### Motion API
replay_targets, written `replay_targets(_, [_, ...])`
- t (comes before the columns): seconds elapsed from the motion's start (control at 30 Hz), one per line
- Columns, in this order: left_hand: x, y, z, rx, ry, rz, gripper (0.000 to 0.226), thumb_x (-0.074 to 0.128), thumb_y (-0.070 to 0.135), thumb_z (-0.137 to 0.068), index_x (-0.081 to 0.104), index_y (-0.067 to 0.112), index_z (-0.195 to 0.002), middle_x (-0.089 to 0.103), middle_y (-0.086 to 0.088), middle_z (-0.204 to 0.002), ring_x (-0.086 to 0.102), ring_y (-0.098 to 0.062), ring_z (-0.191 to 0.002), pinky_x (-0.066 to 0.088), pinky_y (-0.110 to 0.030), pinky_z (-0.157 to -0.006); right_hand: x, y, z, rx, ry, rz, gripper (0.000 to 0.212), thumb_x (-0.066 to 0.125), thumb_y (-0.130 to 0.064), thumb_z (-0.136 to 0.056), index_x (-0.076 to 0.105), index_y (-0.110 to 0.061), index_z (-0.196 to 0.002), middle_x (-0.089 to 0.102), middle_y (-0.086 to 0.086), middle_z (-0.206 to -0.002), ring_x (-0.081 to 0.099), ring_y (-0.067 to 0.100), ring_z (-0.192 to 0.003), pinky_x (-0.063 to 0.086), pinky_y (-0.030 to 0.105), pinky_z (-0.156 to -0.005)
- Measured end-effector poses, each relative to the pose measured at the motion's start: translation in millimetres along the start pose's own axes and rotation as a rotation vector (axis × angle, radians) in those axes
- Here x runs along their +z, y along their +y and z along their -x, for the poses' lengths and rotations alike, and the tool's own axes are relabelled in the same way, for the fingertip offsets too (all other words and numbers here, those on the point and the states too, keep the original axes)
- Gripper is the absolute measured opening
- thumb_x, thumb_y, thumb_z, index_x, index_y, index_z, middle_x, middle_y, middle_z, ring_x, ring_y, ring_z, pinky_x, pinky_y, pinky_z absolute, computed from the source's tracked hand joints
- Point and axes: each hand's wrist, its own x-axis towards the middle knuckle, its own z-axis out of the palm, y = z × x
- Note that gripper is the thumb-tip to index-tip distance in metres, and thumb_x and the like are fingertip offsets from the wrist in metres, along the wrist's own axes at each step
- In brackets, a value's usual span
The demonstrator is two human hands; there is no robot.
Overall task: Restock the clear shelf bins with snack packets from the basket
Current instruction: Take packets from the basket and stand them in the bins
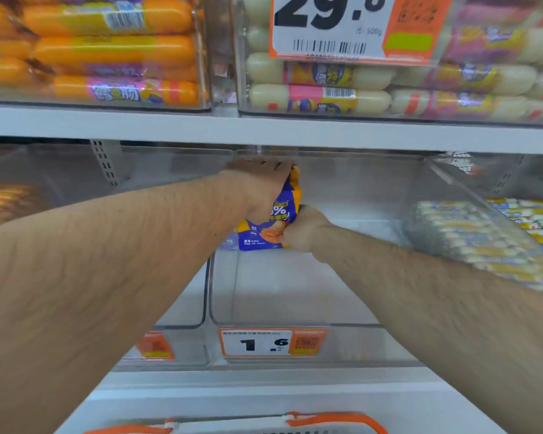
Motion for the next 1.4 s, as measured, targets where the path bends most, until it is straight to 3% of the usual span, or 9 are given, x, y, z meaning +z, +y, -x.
replay_targets(0.13, [1.7,2.0,-2.8,-0.027,-0.056,0.044,0.074,0.071,0.029,-0.079,0.03,0.01,-0.138,0.04,-0.005,-0.141,0.045,-0.026,-0.125,0.04,-0.036,-0.083,-8.7,-4.5,12.6,0.002,-0.12,-0.053,0.043,0.074,-0.018,-0.087,0.058,-0.008,-0.125,0.065,0.005,-0.115,0.06,0.015,-0.086,0.051,0.019,-0.076])
replay_targets(0.27, [-0.2,2.3,-1.7,-0.055,-0.058,0.026,0.064,0.07,0.031,-0.077,0.039,0.01,-0.129,0.045,-0.005,-0.131,0.051,-0.027,-0.116,0.046,-0.036,-0.079,-6.3,-4.6,-0.2,0.017,-0.095,-0.149,0.093,0.077,-0.013,-0.027,0.058,-0.011,-0.118,0.07,0.004,-0.104,0.069,0.024,-0.089,0.061,0.038,-0.074])
replay_targets(0.47, [-1.8,2.6,-3.3,-0.093,-0.073,0.061,0.065,0.072,0.038,-0.067,0.046,0.013,-0.121,0.053,-0.003,-0.12,0.057,-0.026,-0.104,0.054,-0.037,-0.081,-10.5,-3.6,11.3,0.003,-0.131,-0.294,0.057,0.049,0.025,-0.065,0.064,-0.003,-0.112,0.072,0.011,-0.098,0.068,0.032,-0.09,0.055,0.032,-0.069])
replay_targets(0.6, [-6.5,3.8,-0.9,-0.103,-0.1,0.11,0.062,0.066,0.048,-0.064,0.049,0.017,-0.115,0.055,0.001,-0.114,0.057,-0.023,-0.101,0.05,-0.034,-0.079,-9.1,-7.5,8.1,-0.004,-0.079,-0.359,0.046,0.057,0.015,-0.074,0.062,0.001,-0.117,0.07,0.01,-0.093,0.067,0.026,-0.078,0.05,0.025,-0.055])
replay_targets(0.73, [-7.2,5.5,-1.9,-0.094,-0.117,0.135,0.044,0.063,0.04,-0.069,0.053,0.016,-0.105,0.058,0.0,-0.094,0.056,-0.018,-0.08,0.045,-0.027,-0.062,-7.6,-13.2,8.2,-0.058,-0.08,-0.42,0.06,0.07,0.014,-0.067,0.063,-0.009,-0.122,0.074,0.013,-0.099,0.072,0.033,-0.086,0.058,0.037,-0.059])
replay_targets(0.87, [-7.6,6.5,-1.6,-0.127,-0.125,0.122,0.042,0.063,0.036,-0.079,0.053,0.014,-0.113,0.059,-0.004,-0.102,0.055,-0.019,-0.081,0.036,-0.025,-0.052,-10.4,-13.6,11.5,-0.075,-0.112,-0.43,0.047,0.06,0.013,-0.077,0.063,-0.007,-0.119,0.071,0.009,-0.095,0.068,0.024,-0.08,0.051,0.021,-0.051])
replay_targets(1.13, [-4.2,2.9,-0.7,-0.064,-0.059,0.097,0.054,0.069,0.039,-0.075,0.049,0.012,-0.119,0.06,-0.007,-0.11,0.059,-0.024,-0.09,0.047,-0.031,-0.066,-8.1,-13.0,6.7,0.04,0.029,-0.293,0.043,0.049,0.012,-0.082,0.061,-0.006,-0.119,0.067,0.012,-0.113,0.064,0.033,-0.104,0.055,0.046,-0.091])
replay_targets(1.33, [-8.4,7.1,1.6,-0.031,-0.066,0.126,0.06,0.073,0.047,-0.069,0.052,0.016,-0.115,0.06,-0.003,-0.109,0.059,-0.022,-0.094,0.047,-0.031,-0.07,-13.2,-14.6,14.5,0.06,0.063,-0.311,0.024,0.044,0.014,-0.079,0.054,-0.007,-0.079,0.058,0.01,-0.077,0.052,0.024,-0.068,0.04,0.027,-0.055])
replay_targets(1.4, [-10.3,6.6,3.2,-0.03,-0.065,0.117,0.064,0.075,0.048,-0.066,0.052,0.016,-0.116,0.059,-0.002,-0.109,0.06,-0.022,-0.096,0.049,-0.032,-0.073,-15.5,-14.8,18.0,0.055,0.07,-0.34,0.024,0.042,0.013,-0.08,0.052,-0.009,-0.078,0.057,0.009,-0.075,0.053,0.025,-0.068,0.045,0.029,-0.058])
